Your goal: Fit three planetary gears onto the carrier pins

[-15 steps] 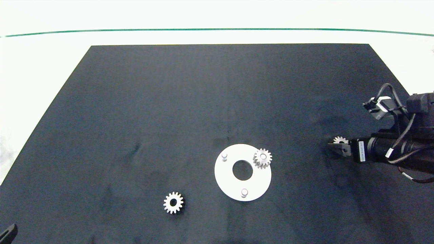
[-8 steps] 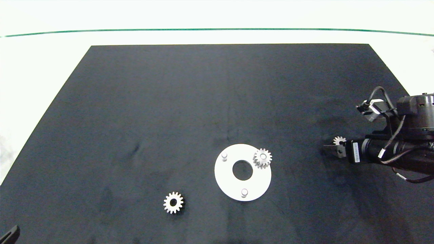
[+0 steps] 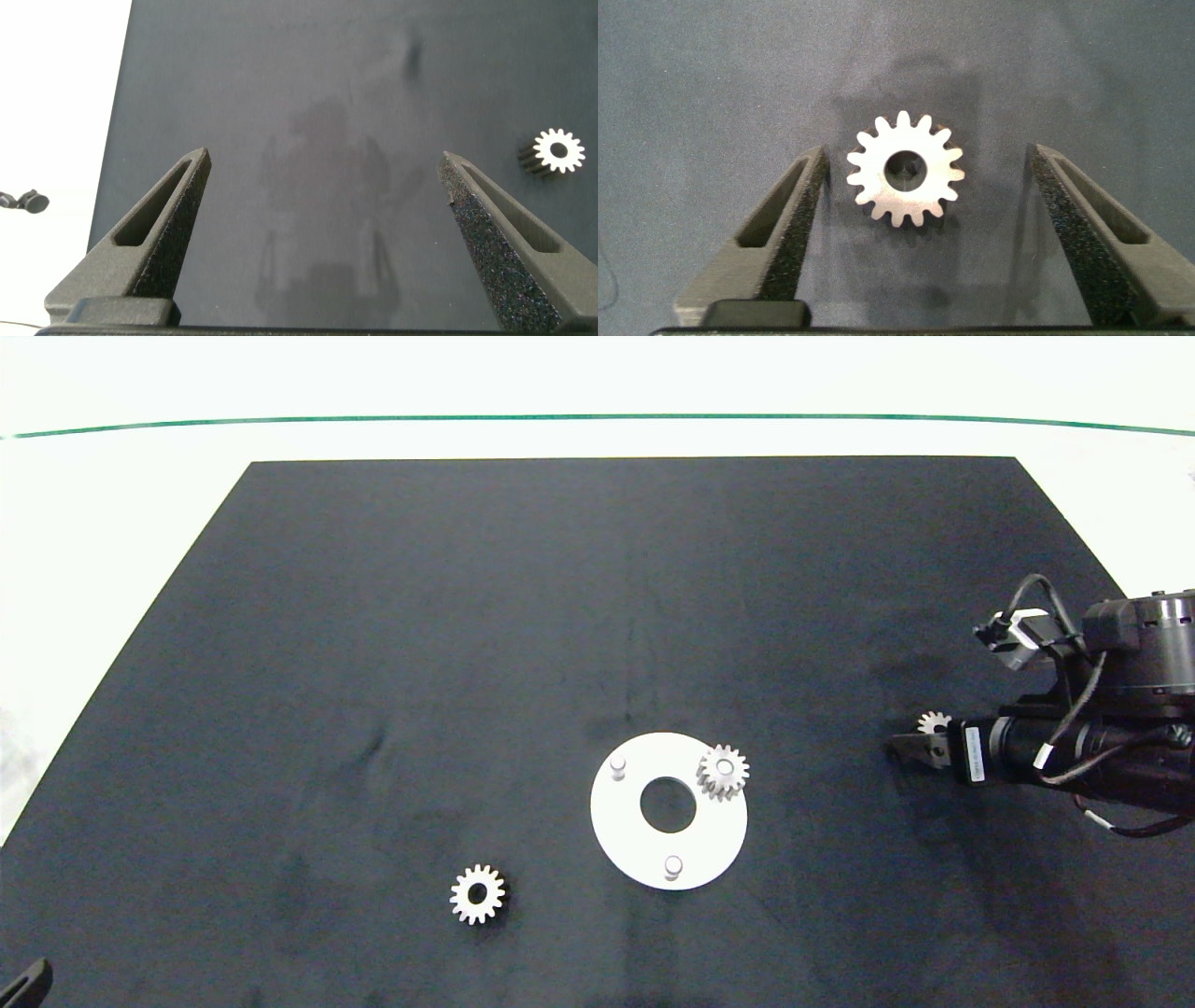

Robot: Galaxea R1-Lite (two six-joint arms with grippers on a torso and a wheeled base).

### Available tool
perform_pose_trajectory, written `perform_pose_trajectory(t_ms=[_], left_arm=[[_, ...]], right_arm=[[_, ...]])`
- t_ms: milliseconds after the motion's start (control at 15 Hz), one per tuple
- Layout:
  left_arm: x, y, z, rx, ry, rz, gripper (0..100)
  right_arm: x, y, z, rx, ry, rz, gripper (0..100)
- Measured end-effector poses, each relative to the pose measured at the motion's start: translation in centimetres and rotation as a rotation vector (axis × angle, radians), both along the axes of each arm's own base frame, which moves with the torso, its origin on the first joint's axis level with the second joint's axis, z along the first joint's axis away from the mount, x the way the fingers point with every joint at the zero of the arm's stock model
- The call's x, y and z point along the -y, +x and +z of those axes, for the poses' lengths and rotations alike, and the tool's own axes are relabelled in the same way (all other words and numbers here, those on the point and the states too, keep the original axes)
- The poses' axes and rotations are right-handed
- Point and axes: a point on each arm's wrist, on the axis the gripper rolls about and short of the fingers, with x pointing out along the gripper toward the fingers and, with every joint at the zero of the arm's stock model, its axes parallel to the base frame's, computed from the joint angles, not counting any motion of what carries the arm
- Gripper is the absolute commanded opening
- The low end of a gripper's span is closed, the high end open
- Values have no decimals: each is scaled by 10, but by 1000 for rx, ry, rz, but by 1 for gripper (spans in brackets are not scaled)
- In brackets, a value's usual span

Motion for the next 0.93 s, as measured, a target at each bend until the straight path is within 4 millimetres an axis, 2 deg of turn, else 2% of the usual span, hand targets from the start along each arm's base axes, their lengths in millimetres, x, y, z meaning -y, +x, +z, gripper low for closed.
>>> perform_pose_trajectory(t_ms=[933], left_arm=[[0, 0, 0, 2, 0, 1, 100]], right_arm=[[0, 2, -1, -2, 4, 1, 55]])
